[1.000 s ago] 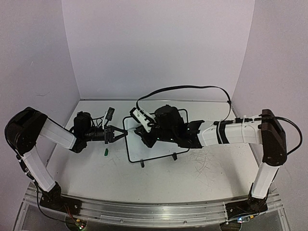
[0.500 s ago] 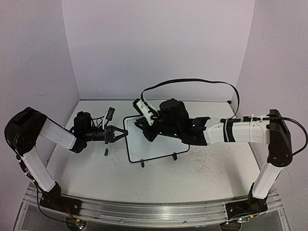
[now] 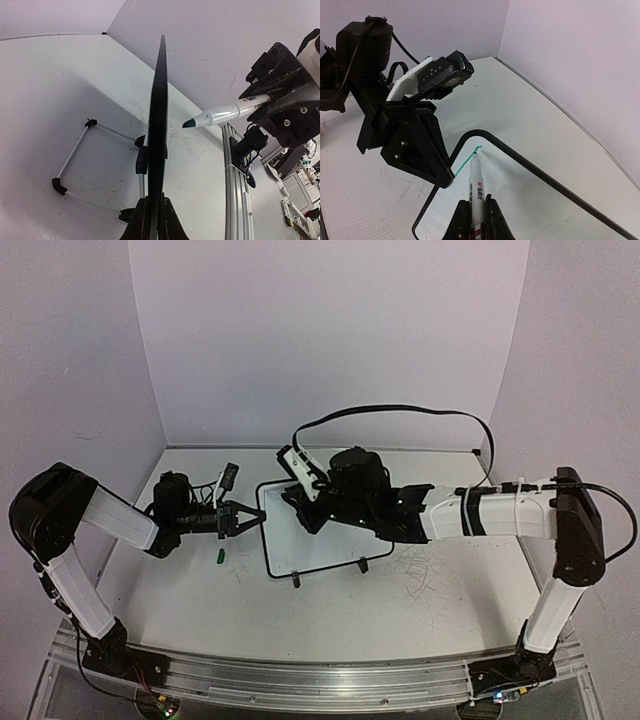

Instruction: Write a sentence on the whiteboard

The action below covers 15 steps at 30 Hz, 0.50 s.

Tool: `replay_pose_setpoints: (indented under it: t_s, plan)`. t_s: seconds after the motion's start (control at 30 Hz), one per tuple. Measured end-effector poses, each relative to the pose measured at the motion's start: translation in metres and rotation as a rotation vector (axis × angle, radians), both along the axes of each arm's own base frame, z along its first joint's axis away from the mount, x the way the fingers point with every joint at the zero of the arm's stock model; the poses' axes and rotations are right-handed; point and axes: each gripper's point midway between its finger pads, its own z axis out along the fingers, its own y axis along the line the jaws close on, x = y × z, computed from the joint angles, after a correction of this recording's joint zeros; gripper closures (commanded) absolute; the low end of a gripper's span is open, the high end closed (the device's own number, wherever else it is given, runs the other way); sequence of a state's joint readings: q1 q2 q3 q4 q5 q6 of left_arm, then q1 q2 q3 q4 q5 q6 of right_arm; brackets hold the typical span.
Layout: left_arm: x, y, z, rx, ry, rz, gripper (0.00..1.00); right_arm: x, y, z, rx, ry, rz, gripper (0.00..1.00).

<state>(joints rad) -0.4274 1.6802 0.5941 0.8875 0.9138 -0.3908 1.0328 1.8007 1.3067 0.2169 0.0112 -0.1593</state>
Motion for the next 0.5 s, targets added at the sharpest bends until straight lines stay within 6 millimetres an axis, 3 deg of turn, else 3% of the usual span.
replay_pose_setpoints:
  t_s: [0.5]
  plan:
    - [-0.0012,-0.0002,0.0026,-0.001,-0.003,-0.002,1.00,0.0020,0.0033,-0.0022,0.001,-0.001,0.000,1.00]
